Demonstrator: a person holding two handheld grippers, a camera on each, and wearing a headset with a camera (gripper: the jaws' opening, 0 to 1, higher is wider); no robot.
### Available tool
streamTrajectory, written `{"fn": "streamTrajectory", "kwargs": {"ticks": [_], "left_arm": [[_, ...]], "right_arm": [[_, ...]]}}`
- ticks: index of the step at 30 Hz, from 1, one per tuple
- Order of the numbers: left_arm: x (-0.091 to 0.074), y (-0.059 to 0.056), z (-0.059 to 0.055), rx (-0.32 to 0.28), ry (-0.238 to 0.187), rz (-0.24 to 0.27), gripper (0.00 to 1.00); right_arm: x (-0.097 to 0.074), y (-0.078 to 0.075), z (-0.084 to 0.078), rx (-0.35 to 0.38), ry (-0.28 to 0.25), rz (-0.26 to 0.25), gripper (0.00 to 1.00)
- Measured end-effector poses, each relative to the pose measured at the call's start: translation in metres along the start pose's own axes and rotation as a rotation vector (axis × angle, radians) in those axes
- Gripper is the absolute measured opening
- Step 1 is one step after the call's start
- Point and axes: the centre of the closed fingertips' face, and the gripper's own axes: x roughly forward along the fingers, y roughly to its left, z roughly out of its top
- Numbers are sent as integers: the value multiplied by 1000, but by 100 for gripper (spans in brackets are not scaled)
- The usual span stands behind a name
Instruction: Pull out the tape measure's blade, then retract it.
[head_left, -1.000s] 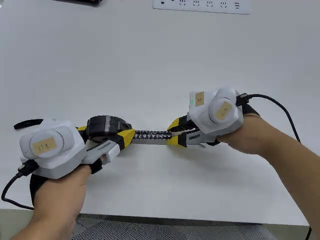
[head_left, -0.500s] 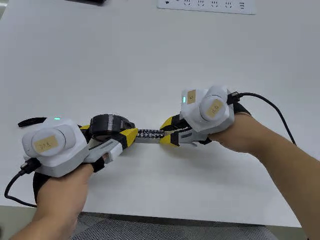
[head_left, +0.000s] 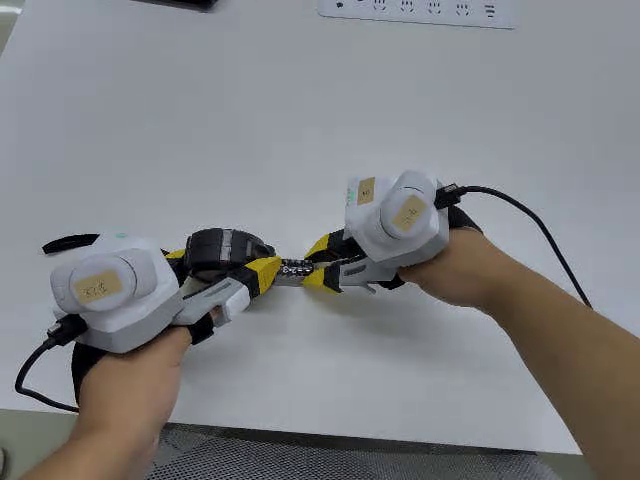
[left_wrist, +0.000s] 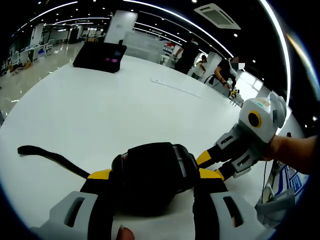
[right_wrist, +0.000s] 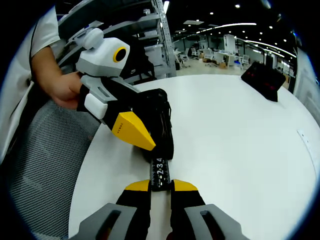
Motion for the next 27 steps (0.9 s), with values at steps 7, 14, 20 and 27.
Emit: {"fn": "streamTrajectory", "kwargs": {"ticks": [7,14,20,27], "left_arm": [[0,0,0,-6,-1,-2,59],[0,0,1,-9,-1,-2,59],[-1,-1,1,-1,1,-4,60],[-1,-2,0,10,5,-14,60]], "right_arm": [[7,0,7,-6,-13,-1,11],[14,1,14,-6,-18,7,11],[18,2,18,7,-33,6,11],[18,4,18,34,-46,-11,11]]}}
